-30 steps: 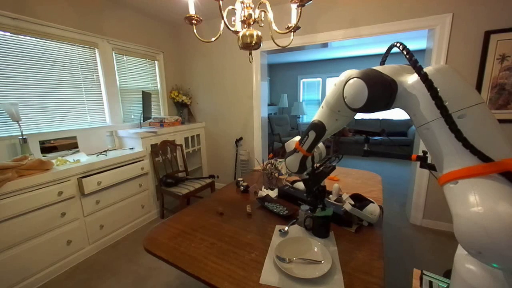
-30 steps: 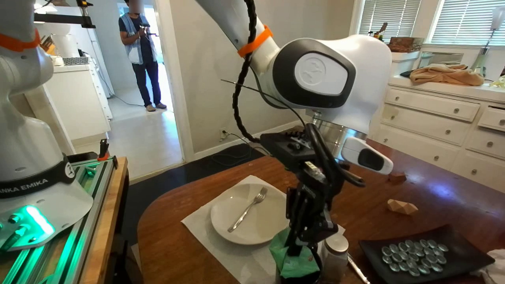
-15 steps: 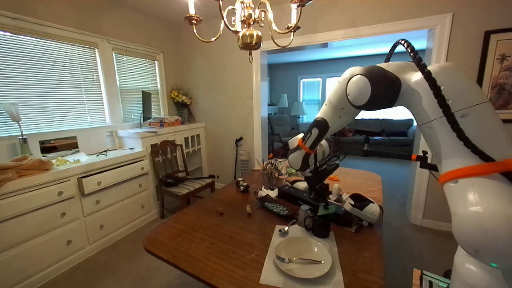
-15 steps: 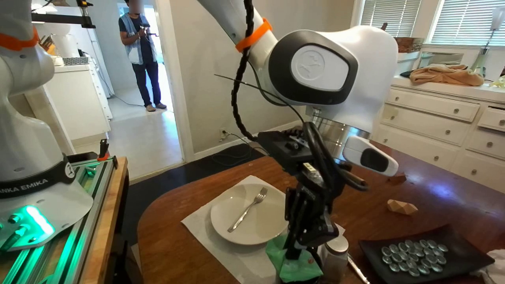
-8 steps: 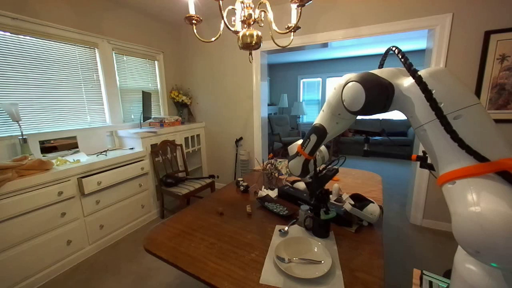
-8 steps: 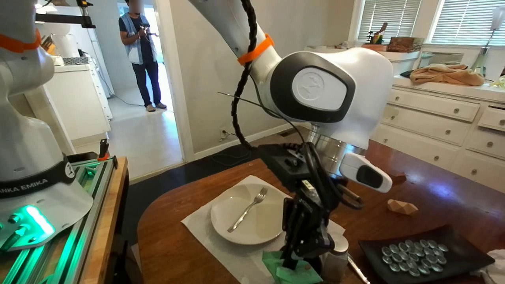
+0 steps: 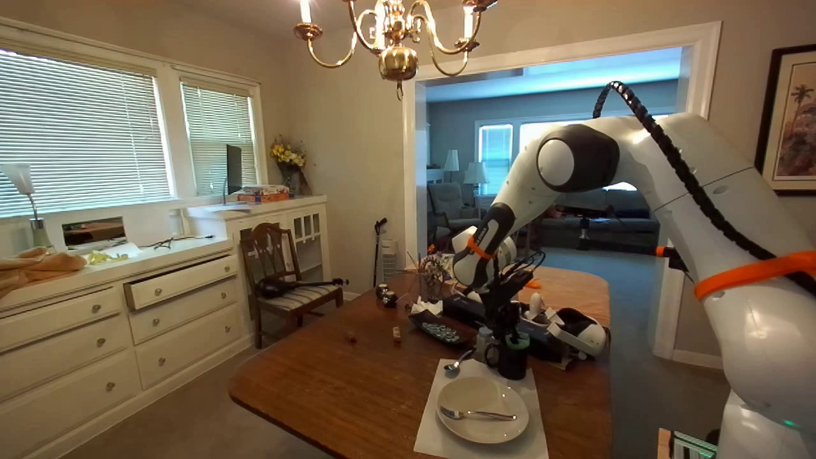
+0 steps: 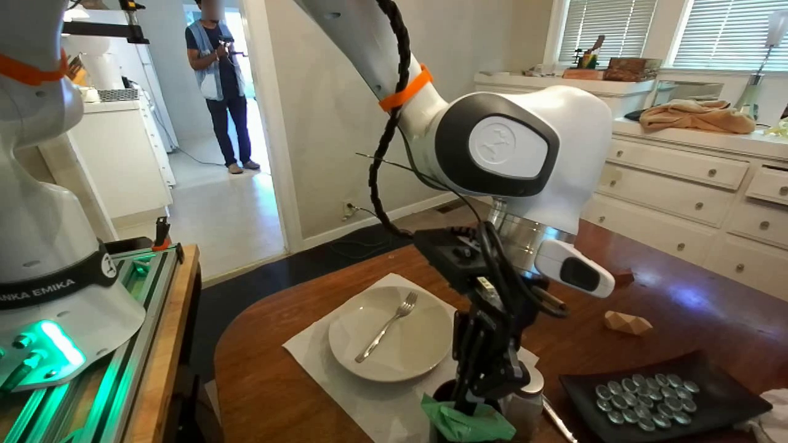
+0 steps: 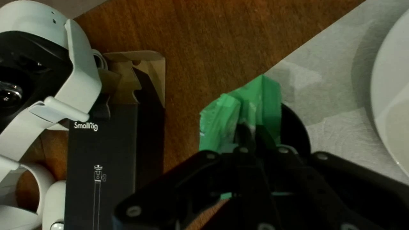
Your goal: Put the green item in the cup
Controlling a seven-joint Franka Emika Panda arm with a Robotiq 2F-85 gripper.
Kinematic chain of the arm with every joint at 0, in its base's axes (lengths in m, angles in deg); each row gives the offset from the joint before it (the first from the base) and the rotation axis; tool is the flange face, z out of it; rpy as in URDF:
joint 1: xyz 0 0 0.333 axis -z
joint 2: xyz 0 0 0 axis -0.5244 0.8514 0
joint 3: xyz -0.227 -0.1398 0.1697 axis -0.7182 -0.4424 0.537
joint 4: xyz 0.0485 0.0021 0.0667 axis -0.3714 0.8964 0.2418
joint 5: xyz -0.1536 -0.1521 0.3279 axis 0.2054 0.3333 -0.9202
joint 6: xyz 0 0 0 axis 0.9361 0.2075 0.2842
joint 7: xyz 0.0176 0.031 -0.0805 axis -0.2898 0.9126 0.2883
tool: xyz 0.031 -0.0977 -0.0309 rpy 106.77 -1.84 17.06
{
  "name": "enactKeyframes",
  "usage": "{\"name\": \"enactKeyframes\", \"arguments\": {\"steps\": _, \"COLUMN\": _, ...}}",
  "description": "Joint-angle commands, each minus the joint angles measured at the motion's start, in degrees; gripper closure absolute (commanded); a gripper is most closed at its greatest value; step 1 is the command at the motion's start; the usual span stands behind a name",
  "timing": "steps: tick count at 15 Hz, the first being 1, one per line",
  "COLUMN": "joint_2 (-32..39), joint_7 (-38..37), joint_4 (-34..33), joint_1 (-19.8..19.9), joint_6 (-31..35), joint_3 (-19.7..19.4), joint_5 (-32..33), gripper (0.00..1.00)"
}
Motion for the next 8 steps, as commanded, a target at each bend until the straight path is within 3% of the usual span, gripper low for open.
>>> {"name": "enactKeyframes", "arguments": {"steps": 1, "joint_2": 2.45, "joint_7": -2.46, "joint_4": -1.29, "joint_1": -1.28, "joint_6": 1.63, "joint_3": -0.50, "joint_5": 1.13, "gripper": 0.98}}
{"name": "enactKeyframes", "arguments": {"steps": 3, "joint_2": 2.36, "joint_7": -2.88, "joint_4": -1.05, "joint_1": -1.89, "joint_6": 1.31, "joint_3": -0.42, "joint_5": 1.52, "gripper": 0.98}}
{"name": "enactKeyframes", "arguments": {"steps": 4, "joint_2": 1.75, "joint_7": -2.93, "joint_4": -0.87, "joint_1": -1.95, "joint_6": 0.91, "joint_3": -0.23, "joint_5": 1.16, "gripper": 0.66}}
{"name": "enactKeyframes", "arguments": {"steps": 6, "joint_2": 0.24, "joint_7": -3.00, "joint_4": -0.64, "joint_1": -2.21, "joint_6": 0.58, "joint_3": -0.21, "joint_5": 0.87, "gripper": 0.60}}
{"name": "enactKeyframes", "arguments": {"steps": 8, "joint_2": -1.77, "joint_7": -2.45, "joint_4": -0.45, "joint_1": -2.20, "joint_6": 0.29, "joint_3": -0.24, "joint_5": 0.64, "gripper": 0.44}}
